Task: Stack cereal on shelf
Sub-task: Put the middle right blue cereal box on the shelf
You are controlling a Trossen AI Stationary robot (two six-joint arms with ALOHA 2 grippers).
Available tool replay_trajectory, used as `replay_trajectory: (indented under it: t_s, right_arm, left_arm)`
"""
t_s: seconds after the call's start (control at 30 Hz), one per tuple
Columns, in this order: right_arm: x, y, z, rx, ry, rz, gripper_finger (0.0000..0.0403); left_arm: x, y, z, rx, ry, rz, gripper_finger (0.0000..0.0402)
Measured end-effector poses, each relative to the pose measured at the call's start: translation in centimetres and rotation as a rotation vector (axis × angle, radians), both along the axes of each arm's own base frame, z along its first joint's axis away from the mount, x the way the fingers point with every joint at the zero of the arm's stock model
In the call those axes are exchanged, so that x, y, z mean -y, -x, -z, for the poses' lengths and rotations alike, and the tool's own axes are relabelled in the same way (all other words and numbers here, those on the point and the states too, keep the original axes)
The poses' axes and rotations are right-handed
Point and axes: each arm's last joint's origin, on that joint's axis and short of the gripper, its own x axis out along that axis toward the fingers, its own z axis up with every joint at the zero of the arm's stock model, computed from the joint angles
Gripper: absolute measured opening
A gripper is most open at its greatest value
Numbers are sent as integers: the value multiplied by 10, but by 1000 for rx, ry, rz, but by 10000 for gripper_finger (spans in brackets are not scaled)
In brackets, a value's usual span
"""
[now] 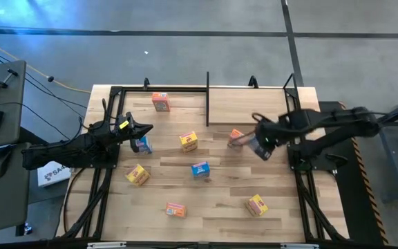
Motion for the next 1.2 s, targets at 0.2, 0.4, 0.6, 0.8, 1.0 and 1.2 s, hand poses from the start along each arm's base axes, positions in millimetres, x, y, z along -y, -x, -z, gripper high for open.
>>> replay_trajectory:
  t_s: [0.2,0.4,0.6,0.8,1.0,1.2]
  right_arm:
    - [49,-27,-33,-78,140,-135,145]
    - [107,-53,-48,-151,217,-330,145]
    - [162,-67,-31,-278,235,-521,145]
    - [211,-76,-3,-303,223,-572,145]
    - [245,-89,31,-261,179,-610,145]
    - [257,-98,49,-246,157,-638,145]
  left_arm:
    - [0,0,0,0,-1,0,1]
    - [0,0,0,0,-2,-1,1]
    - [0,0,0,0,-2,-1,1]
    - [0,0,0,-1,-3,-3,1]
    - [0,0,0,-1,-3,-3,1]
    - [0,0,0,-1,-3,-3,1]
